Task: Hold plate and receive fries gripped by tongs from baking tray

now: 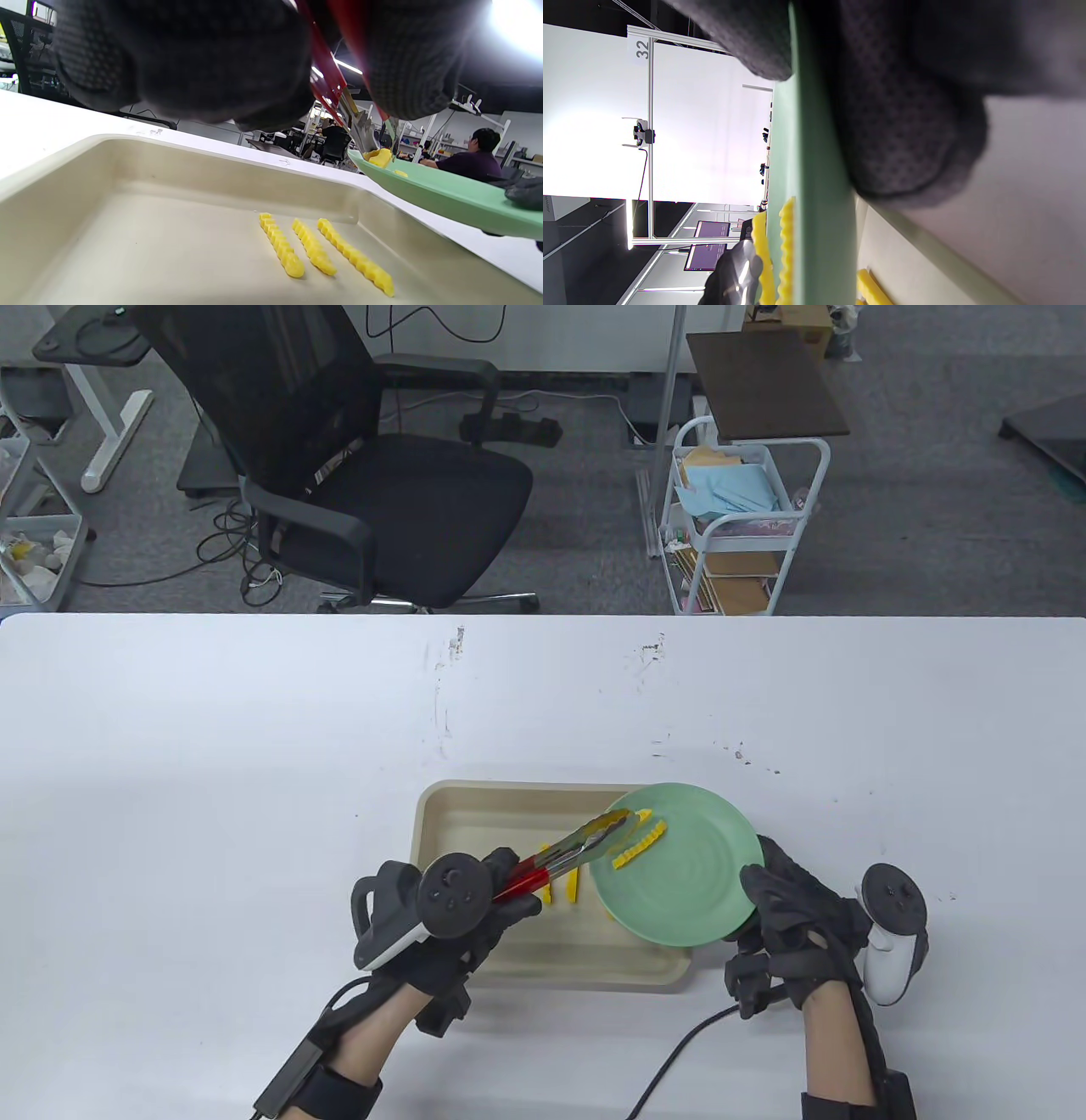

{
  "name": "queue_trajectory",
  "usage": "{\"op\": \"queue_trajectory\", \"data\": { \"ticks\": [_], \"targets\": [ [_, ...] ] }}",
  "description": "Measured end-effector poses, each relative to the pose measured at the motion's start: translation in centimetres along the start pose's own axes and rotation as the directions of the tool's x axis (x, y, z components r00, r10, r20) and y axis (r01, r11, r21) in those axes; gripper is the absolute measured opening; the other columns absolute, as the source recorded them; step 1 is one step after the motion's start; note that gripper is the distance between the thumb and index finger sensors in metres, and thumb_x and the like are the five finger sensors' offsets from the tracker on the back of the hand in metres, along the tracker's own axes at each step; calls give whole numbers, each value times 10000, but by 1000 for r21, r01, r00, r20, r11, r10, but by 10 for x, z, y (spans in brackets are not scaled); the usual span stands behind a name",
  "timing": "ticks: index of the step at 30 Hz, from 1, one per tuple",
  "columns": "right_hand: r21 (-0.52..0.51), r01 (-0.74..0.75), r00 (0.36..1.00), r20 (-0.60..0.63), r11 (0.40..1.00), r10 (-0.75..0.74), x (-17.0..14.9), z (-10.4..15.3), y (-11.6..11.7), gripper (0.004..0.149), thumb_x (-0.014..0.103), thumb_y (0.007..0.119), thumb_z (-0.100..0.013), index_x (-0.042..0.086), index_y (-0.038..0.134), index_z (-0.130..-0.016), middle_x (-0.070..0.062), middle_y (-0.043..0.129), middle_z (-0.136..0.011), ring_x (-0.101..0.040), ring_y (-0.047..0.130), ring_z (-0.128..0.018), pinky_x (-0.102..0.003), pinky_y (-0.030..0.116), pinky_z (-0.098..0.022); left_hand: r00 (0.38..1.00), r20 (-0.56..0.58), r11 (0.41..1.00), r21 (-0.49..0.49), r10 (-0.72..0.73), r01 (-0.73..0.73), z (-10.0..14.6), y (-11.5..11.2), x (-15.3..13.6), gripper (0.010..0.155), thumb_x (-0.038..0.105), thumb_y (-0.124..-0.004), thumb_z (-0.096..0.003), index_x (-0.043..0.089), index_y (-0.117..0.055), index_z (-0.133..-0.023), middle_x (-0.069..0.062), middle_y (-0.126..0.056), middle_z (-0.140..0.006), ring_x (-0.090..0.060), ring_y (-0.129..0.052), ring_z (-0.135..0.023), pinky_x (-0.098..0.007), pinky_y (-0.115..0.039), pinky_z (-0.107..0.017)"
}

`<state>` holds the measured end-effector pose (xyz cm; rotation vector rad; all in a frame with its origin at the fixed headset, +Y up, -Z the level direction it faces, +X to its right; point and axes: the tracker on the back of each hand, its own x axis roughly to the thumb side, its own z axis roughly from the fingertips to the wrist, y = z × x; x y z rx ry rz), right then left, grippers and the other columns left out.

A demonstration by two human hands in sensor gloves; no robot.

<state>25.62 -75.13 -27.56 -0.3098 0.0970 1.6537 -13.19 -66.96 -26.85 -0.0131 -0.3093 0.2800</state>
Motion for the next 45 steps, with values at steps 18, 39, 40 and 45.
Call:
{"op": "queue_trajectory", "data": {
  "ticks": [18,39,40,45],
  "targets": [
    [-22,-18,1000,15,1000,18,0,-1,-4,555,235,775,-454,20,610,-938,-211,872,-693,-298,1071,-151,-333,920,-42,975,-218,997,-69,-32,17,32,1,-75,897,708,-689,-518,17,-565,-1076,-63,-945,-697,-73,-971,-273,-519,-825,-435],
    [-13,-28,999,23,1000,29,0,-1,-5,553,236,771,-455,22,609,-939,-206,874,-693,-295,1071,-151,-328,919,-41,964,-126,966,-142,-234,216,32,-28,-32,772,635,-767,-512,91,-672,-1051,-33,-985,-661,-86,-995,-254,-515,-835,-439],
    [-12,-28,999,23,1000,28,0,-1,-5,553,236,771,-455,23,608,-939,-206,874,-693,-295,1071,-151,-329,919,-41,965,-123,967,-142,-231,213,31,-28,-31,759,617,-785,-502,98,-684,-1047,-34,-991,-655,-89,-1000,-252,-516,-838,-434],
    [-17,-23,1000,16,1000,23,-2,-2,-6,553,235,772,-455,20,610,-939,-209,873,-693,-297,1071,-151,-331,919,-41,967,-128,969,-142,-220,202,32,-26,-33,715,599,-771,-518,111,-705,-1036,-32,-1004,-638,-90,-1009,-239,-510,-843,-433]
  ]
}}
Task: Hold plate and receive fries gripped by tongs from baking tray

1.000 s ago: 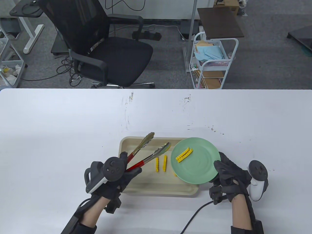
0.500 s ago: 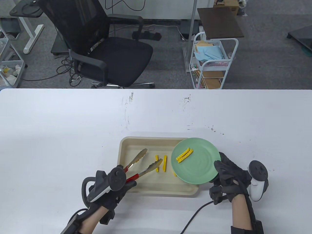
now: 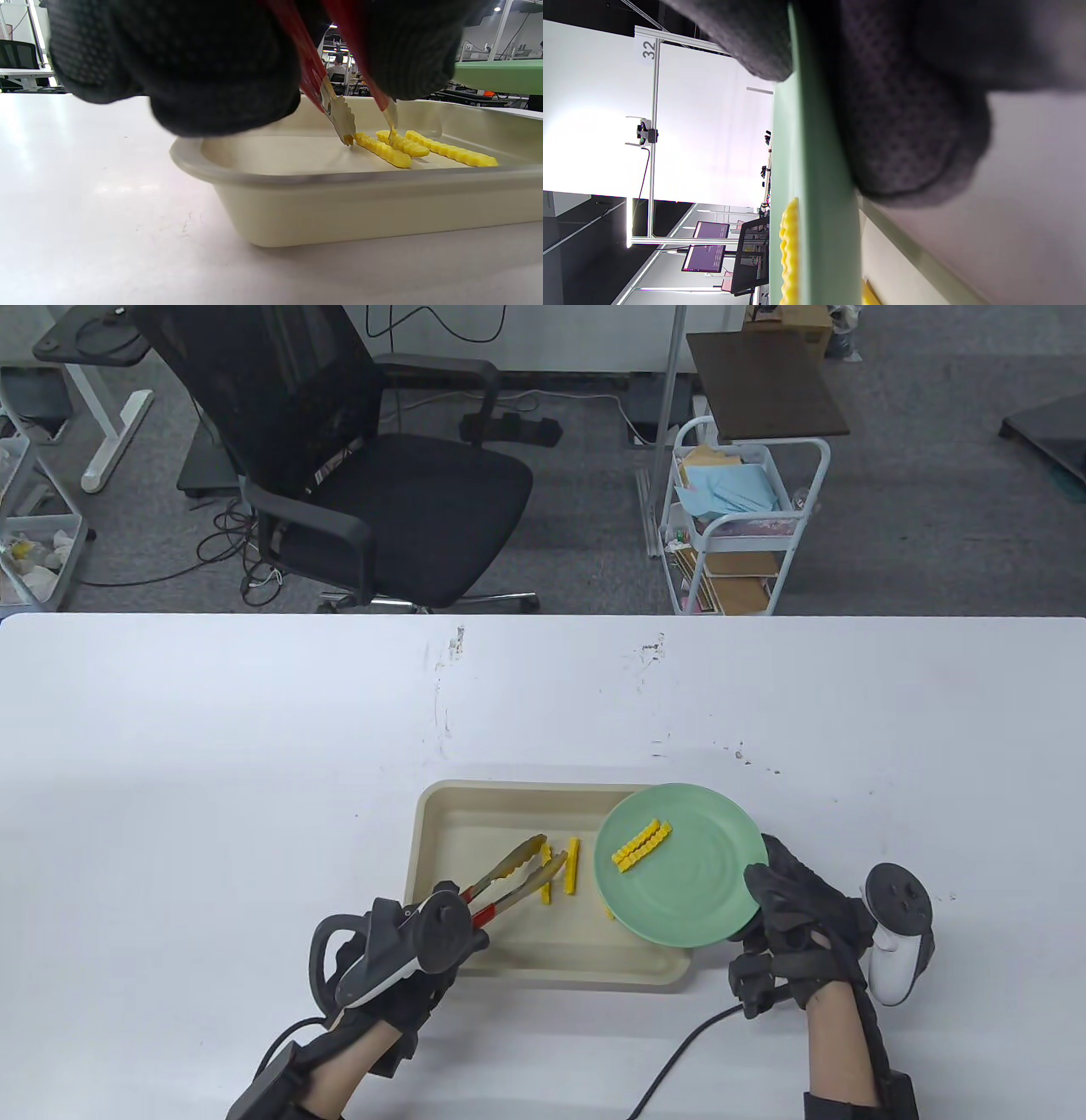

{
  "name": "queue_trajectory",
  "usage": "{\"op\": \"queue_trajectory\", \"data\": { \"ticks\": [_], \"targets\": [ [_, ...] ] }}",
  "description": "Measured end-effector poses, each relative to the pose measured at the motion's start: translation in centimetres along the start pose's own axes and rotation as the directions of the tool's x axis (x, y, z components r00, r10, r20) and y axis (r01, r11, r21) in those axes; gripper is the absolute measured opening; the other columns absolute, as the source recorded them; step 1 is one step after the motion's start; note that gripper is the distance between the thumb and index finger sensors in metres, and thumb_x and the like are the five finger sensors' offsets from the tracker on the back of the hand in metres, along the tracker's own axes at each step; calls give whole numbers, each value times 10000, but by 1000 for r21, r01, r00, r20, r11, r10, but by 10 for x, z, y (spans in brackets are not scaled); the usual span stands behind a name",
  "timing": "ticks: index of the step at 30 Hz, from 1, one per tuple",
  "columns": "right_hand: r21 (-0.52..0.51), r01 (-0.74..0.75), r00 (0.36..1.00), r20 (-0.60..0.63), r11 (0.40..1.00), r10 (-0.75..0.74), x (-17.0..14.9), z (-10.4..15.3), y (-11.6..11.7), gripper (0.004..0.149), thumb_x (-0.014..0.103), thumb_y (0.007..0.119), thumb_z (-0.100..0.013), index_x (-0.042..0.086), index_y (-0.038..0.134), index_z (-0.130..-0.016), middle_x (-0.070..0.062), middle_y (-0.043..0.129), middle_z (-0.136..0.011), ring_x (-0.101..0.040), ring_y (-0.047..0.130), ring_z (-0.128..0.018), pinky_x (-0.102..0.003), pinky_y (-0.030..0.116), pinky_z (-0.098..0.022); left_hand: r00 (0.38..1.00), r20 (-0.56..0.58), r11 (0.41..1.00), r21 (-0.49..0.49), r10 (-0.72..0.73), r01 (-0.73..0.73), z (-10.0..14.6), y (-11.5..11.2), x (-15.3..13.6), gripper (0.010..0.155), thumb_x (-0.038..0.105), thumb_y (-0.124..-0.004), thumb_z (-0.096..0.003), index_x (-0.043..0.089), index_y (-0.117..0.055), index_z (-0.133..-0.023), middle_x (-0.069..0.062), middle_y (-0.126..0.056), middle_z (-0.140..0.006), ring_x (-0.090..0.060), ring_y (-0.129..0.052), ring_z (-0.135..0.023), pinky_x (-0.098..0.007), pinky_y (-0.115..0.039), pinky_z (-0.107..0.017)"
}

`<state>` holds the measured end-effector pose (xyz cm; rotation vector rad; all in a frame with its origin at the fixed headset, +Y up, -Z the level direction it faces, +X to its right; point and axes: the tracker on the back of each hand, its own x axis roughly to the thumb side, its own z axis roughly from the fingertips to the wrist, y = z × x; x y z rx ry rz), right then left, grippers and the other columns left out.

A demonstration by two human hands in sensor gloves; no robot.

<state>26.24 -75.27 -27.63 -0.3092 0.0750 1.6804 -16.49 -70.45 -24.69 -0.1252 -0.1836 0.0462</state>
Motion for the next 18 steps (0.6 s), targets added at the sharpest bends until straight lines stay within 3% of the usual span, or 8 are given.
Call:
{"op": "queue_trajectory", "data": {
  "ticks": [11,18],
  "targets": [
    [-2,-1,1000,-3,1000,1,0,0,0,552,235,772,-455,24,609,-939,-207,874,-694,-297,1071,-152,-332,919,-42,995,22,995,-3,97,-97,-1,-1,-12,639,549,-791,-528,118,-756,-998,-34,-1027,-587,-85,-1014,-199,-499,-859,-447],
    [-2,4,1000,-7,1000,-4,0,0,0,554,234,771,-456,21,606,-940,-208,872,-695,-296,1071,-153,-331,920,-42,986,27,978,122,166,-168,0,19,-23,641,541,-791,-528,107,-753,-998,-41,-1022,-577,-89,-1001,-190,-508,-853,-469]
  ]
}}
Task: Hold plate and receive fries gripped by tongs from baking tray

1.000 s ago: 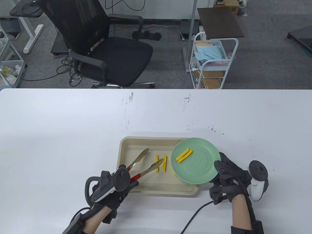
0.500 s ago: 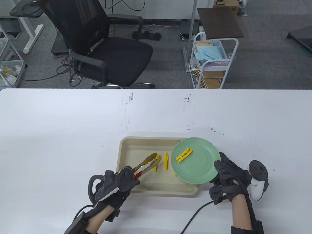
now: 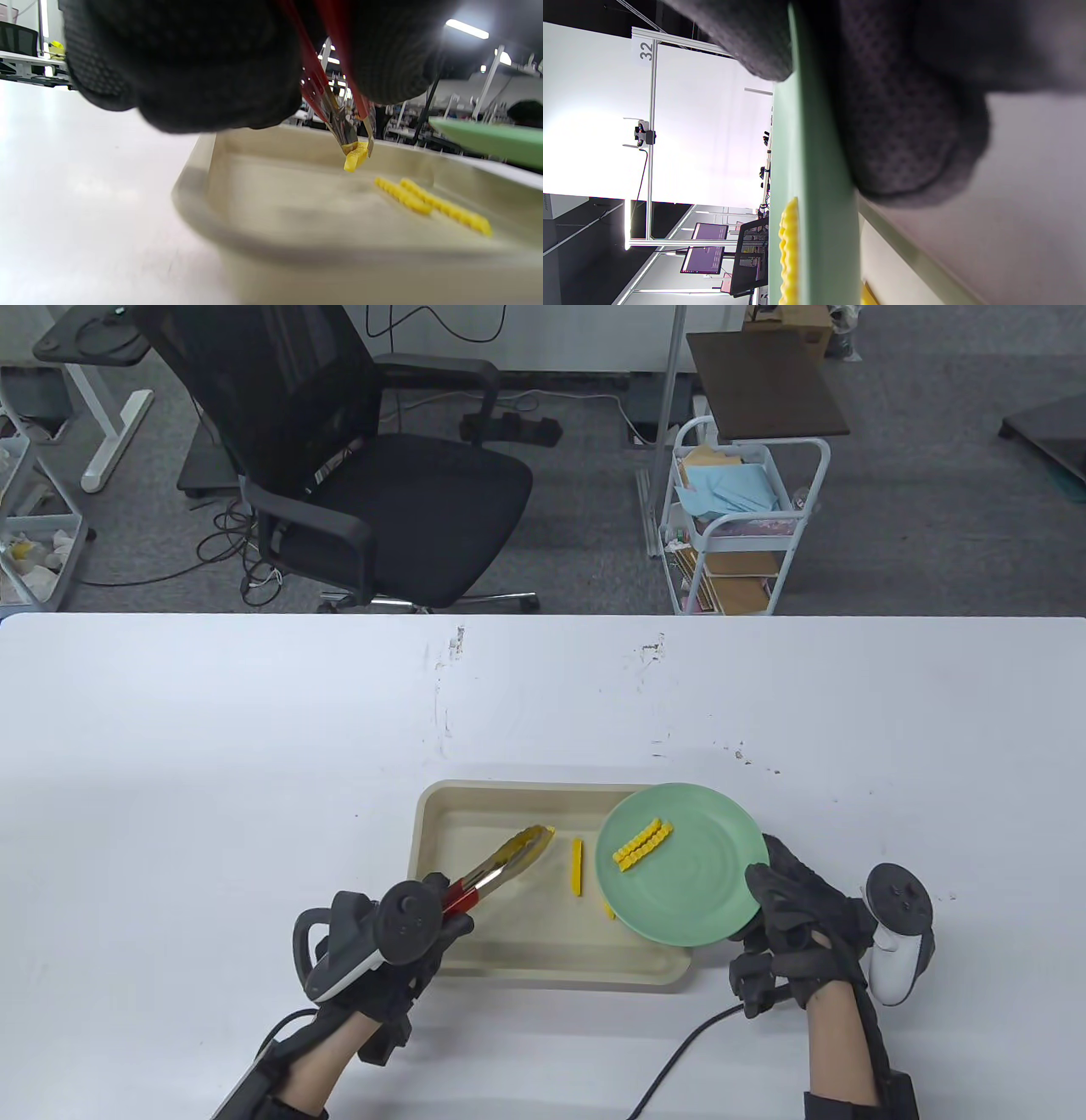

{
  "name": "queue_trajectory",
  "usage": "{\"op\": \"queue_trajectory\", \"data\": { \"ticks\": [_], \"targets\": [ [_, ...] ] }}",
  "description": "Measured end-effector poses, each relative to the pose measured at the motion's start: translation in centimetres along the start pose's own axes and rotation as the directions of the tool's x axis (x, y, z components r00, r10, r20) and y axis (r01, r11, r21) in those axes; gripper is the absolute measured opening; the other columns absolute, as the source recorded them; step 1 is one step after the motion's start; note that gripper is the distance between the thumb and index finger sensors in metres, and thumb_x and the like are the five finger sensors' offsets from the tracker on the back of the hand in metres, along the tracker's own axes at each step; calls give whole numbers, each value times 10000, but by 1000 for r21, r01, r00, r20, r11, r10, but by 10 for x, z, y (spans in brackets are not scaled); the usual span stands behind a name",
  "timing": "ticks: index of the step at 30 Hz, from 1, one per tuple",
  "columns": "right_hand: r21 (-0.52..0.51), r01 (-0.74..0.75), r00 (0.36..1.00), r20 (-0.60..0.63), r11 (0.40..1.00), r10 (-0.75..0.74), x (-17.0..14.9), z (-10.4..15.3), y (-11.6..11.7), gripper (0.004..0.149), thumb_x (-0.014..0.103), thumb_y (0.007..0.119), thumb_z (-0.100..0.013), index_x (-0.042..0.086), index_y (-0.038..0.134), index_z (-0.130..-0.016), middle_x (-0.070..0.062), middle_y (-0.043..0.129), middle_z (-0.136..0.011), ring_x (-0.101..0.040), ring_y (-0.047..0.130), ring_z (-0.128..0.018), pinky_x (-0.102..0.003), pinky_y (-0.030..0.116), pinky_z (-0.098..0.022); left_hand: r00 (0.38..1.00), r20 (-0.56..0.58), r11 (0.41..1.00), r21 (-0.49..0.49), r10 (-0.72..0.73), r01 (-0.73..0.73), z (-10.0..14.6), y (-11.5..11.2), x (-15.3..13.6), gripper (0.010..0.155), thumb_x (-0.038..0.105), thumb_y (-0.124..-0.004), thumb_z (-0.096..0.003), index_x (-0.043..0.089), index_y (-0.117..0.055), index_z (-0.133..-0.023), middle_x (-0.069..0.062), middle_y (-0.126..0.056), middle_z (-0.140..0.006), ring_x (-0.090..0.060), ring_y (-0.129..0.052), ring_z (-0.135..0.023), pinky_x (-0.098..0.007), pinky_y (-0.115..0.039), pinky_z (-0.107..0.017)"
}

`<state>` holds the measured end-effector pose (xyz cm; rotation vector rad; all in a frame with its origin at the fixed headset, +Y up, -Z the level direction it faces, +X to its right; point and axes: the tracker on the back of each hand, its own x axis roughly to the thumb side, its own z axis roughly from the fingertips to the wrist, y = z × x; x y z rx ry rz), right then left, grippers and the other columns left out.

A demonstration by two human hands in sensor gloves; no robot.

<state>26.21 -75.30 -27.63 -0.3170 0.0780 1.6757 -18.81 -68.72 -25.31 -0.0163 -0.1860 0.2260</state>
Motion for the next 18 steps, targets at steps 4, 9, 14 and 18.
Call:
{"op": "queue_trajectory", "data": {
  "ticks": [4,9,14,18],
  "targets": [
    [0,0,1000,-2,1000,0,0,0,0,554,235,772,-456,20,607,-939,-210,872,-694,-296,1073,-152,-329,921,-41,994,49,994,47,95,-98,-2,18,10,642,546,-794,-528,108,-757,-995,-38,-1024,-571,-86,-999,-183,-507,-854,-469],
    [2,0,1000,-5,1000,0,0,0,1,556,237,774,-455,18,608,-938,-210,874,-693,-295,1074,-152,-328,922,-41,969,157,982,-5,189,-191,-2,19,41,641,551,-792,-530,117,-753,-1001,-35,-1022,-577,-84,-998,-190,-507,-850,-472],
    [5,-2,1000,-2,1000,2,0,0,1,554,239,778,-454,23,613,-937,-206,877,-691,-293,1075,-150,-327,923,-40,948,244,977,-111,203,-181,-1,3,80,644,561,-791,-532,131,-750,-1009,-25,-1021,-586,-81,-996,-200,-512,-842,-469],
    [12,-8,1000,-1,1000,8,-1,-1,2,554,240,779,-454,25,614,-937,-206,878,-690,-295,1075,-149,-328,923,-40,957,267,991,-103,111,-87,-3,-6,97,643,562,-786,-532,133,-748,-1010,-21,-1020,-587,-77,-996,-202,-511,-842,-469]
  ]
}}
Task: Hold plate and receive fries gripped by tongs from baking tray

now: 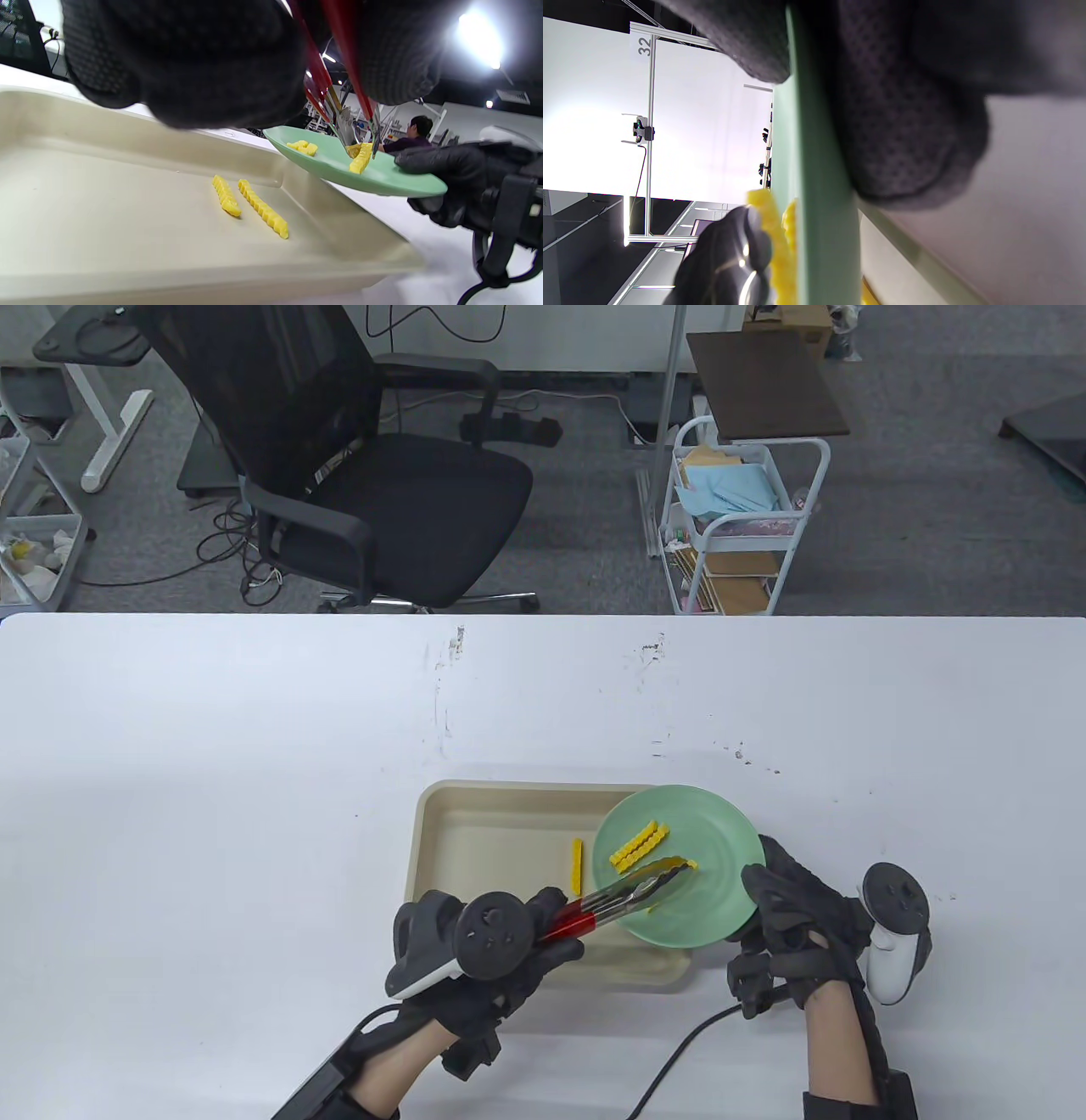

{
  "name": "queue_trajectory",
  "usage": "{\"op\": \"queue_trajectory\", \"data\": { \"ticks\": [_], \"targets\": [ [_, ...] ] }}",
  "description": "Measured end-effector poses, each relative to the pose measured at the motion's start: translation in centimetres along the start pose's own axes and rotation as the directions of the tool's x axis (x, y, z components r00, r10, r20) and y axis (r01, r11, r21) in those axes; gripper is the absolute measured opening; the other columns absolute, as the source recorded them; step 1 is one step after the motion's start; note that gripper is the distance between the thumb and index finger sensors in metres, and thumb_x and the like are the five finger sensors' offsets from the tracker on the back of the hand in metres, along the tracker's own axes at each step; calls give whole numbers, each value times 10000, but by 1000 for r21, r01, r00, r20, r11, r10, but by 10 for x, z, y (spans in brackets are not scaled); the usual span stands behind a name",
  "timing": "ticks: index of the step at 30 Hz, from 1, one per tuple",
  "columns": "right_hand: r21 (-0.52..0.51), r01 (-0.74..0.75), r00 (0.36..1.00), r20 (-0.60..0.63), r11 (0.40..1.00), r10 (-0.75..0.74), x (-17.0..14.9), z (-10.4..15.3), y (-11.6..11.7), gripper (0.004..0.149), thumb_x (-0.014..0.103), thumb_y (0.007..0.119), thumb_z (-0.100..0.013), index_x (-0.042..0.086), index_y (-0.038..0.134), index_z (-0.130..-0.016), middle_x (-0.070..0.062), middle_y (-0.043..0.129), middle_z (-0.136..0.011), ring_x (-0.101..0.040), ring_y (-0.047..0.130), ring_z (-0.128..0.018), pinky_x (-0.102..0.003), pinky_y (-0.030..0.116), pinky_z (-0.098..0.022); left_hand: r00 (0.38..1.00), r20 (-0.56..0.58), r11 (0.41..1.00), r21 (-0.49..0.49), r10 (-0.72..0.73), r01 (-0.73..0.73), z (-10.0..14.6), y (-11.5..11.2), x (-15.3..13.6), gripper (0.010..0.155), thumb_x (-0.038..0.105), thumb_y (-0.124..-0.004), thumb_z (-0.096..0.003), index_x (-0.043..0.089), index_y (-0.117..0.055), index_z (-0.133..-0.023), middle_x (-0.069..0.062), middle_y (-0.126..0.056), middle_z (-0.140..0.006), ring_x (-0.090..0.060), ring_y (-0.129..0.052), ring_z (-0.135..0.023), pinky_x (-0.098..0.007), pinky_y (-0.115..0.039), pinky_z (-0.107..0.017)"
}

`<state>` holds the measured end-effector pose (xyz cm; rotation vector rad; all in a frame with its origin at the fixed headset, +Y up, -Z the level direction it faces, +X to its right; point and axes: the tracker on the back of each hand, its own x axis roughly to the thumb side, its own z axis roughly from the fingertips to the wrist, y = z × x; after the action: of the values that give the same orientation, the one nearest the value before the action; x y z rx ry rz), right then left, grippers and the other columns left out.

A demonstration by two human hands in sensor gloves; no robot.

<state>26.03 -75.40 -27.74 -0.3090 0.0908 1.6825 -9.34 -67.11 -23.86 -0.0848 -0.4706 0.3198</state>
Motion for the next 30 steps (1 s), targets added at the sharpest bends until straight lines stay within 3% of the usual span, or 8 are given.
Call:
{"op": "queue_trajectory", "data": {
  "ticks": [8,20,24,30],
  "targets": [
    [1,8,1000,-5,1000,-8,-1,0,1,553,239,779,-454,26,615,-938,-206,878,-692,-298,1074,-151,-330,922,-41,1000,-8,999,-31,-25,25,-1,-2,3,774,623,-750,-517,57,-680,-1041,-25,-989,-635,-52,-982,-235,-510,-839,-467],
    [-11,20,1000,-10,1000,-20,-1,0,-1,554,241,781,-453,27,617,-938,-208,879,-690,-300,1073,-150,-333,921,-40,980,-176,992,109,87,-69,25,23,-55,876,697,-661,-531,11,-580,-1067,-55,-951,-679,-46,-974,-239,-513,-839,-445],
    [-27,25,1000,0,999,-25,0,1,-5,554,242,780,-453,29,617,-938,-205,880,-690,-297,1074,-150,-330,922,-39,959,-278,998,32,54,-47,29,21,-75,860,682,-649,-544,3,-576,-1067,-62,-952,-677,-52,-974,-236,-518,-840,-434],
    [-60,42,999,9,997,-42,2,3,-17,553,244,780,-453,31,618,-937,-203,880,-691,-295,1075,-149,-327,923,-40,944,-319,996,-60,-82,67,27,8,-82,850,673,-668,-543,5,-592,-1063,-63,-959,-671,-56,-976,-233,-516,-836,-447]
  ]
}}
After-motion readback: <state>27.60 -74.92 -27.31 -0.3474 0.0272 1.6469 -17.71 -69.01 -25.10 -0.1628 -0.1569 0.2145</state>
